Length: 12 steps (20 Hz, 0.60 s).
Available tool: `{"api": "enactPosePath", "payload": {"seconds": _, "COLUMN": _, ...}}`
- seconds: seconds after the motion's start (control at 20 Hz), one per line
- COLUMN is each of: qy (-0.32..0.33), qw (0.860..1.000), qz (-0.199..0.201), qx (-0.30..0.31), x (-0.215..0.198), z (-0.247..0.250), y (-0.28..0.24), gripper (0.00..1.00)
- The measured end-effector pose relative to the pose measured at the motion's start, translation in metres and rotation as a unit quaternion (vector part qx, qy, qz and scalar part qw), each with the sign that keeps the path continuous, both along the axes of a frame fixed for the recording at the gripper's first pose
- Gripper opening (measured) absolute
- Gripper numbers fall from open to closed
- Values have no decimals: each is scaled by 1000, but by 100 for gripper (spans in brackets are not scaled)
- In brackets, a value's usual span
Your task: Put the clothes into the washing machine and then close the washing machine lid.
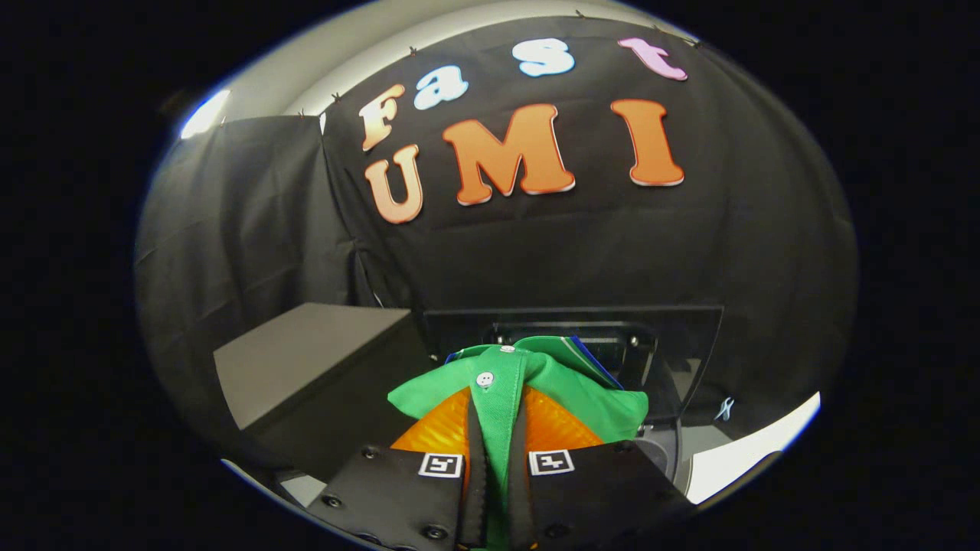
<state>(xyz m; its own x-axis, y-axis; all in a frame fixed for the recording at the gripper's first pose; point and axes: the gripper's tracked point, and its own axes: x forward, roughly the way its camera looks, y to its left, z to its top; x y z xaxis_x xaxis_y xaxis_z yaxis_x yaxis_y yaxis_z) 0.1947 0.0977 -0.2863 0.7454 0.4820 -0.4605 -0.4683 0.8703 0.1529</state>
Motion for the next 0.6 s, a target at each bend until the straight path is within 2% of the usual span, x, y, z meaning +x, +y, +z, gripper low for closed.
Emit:
{"api": "enactPosePath", "payload": {"seconds": 0.25, "qy": 79, "qw": 996, "qz": 9, "qx": -36, "x": 12, "z": -98, "y": -4, "gripper": 18}}
{"api": "enactPosePath", "payload": {"seconds": 0.45, "qy": 150, "qw": 985, "qz": 11, "qx": -81, "x": 12, "z": -171, "y": -5, "gripper": 18}}
{"api": "enactPosePath", "payload": {"seconds": 0.6, "qy": 198, "qw": 975, "qz": -7, "qx": -102, "x": 14, "z": -218, "y": -13, "gripper": 19}}
